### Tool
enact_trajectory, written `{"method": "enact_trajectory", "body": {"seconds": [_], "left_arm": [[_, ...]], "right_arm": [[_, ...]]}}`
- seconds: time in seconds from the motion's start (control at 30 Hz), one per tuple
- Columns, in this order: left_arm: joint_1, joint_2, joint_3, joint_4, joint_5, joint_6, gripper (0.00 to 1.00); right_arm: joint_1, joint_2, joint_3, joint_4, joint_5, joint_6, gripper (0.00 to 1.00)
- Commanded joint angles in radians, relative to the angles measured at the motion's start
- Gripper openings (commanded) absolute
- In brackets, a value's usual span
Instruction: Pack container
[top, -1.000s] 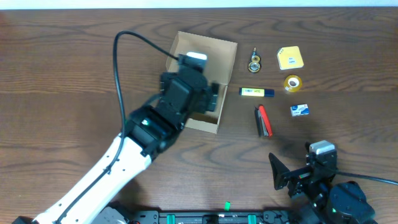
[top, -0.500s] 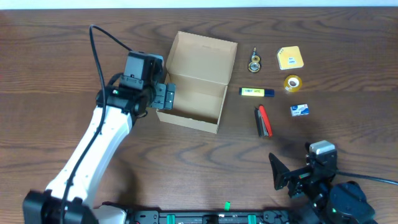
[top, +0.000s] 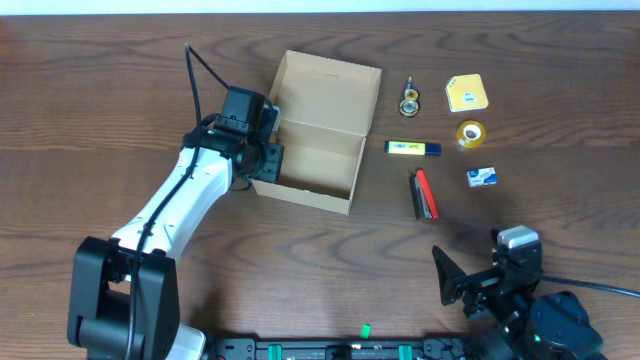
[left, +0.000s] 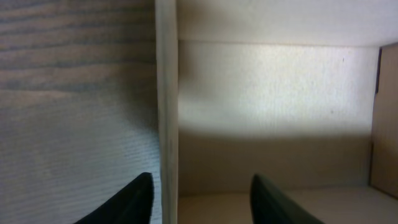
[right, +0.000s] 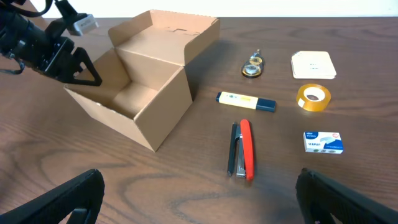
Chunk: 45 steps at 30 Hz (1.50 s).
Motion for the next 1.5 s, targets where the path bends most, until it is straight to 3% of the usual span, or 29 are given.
{"method": "enact_trajectory", "body": {"seconds": [0.0, 0.27, 0.97, 1.2, 1.47], "left_arm": [[0.007, 0.002, -0.005, 0.009, -0.014, -0.024, 0.45], [0.006, 0.002, -0.005, 0.008, -0.051, -0.098, 0.18], [0.006, 0.002, -0.005, 0.01, -0.076, -0.237, 0.06], [0.006, 0.002, -0.005, 0.016, -0.076, -0.233, 0.09], [0.006, 0.002, -0.005, 0.021, -0.072, -0.234, 0.5]], "right_arm": [[0.01, 0.003, 0.012, -0.002, 0.004, -0.008, 0.99], [0.01, 0.003, 0.012, -0.002, 0.004, -0.008, 0.99], [0.01, 0.003, 0.012, -0.002, 0.004, -0.008, 0.99], [0.01, 0.003, 0.012, -0.002, 0.004, -0.008, 0.99], [0.01, 0.003, 0.012, -0.002, 0.004, -0.008, 0.99]]}}
